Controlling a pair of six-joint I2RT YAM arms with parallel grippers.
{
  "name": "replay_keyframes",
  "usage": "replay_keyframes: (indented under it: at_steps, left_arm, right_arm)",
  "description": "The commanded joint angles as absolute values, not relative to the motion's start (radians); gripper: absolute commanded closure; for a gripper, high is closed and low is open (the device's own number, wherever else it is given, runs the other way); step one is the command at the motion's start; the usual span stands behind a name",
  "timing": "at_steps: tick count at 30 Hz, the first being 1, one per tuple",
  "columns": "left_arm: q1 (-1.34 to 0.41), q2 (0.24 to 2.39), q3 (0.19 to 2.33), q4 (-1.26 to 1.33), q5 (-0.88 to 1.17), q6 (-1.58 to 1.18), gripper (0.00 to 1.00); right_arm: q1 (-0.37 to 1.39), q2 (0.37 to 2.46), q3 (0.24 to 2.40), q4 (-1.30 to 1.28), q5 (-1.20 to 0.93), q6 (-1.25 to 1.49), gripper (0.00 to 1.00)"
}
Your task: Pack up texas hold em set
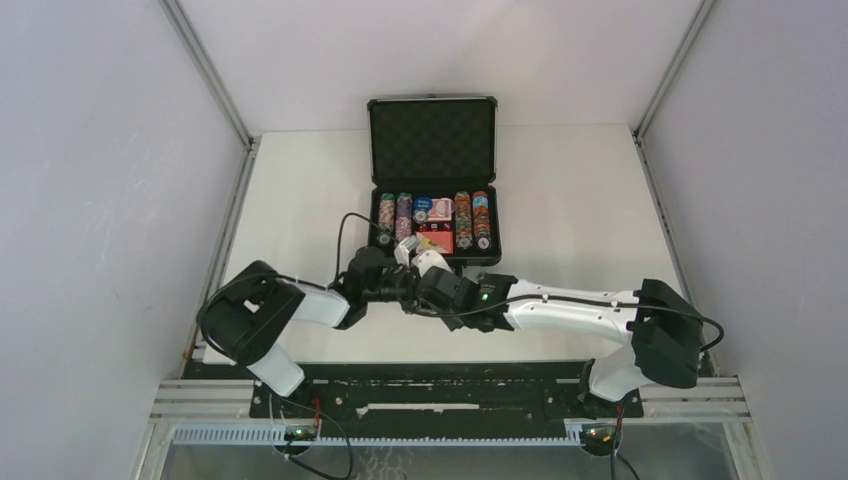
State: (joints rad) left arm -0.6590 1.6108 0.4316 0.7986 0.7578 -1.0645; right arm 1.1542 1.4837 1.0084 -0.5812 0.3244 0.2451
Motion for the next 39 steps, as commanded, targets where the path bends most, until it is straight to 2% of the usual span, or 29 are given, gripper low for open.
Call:
replay_keyframes:
  at_steps: [1,5,8,13,20,24,33,39]
  left_arm:
    - [-0.681,1.602,0.459,0.82,0.773,-1.046,0.85]
    - [-0.681,1.566,0.46,0.761,0.727,-0.999,0.52]
    - [-0.682,1.516,0.468,0.65,0.678,-0.929,0.4]
    - [-0.681,1.423,0.493,0.474,0.584,-0.816,0.37]
    - [-0.681,1.392,0.49,0.427,0.542,-0.79,0.36]
    - [-0.681,1.373,0.491,0.389,0.517,-0.769,0.31]
    - [-0.681,1.381,0.493,0.379,0.517,-0.761,0.29]
    - [-0.681,1.386,0.495,0.379,0.52,-0.761,0.28]
  right_arm:
    - [1.124,1.428,1.01,-0.525,0.418,0.277,0.63]
    - [1.032,1.379,0.961,-0.53,0.472,0.38,0.48]
    - [0.911,1.334,0.912,-0.538,0.444,0.455,0.39]
    - [0.765,1.324,0.853,-0.5,0.391,0.451,0.33]
    - [0.743,1.454,0.901,-0.455,0.379,0.415,0.27]
    - [0.737,1.53,0.921,-0.427,0.366,0.408,0.23]
    - [0.701,1.634,0.962,-0.379,0.343,0.385,0.24]
    - [0.691,1.672,0.971,-0.376,0.336,0.374,0.32]
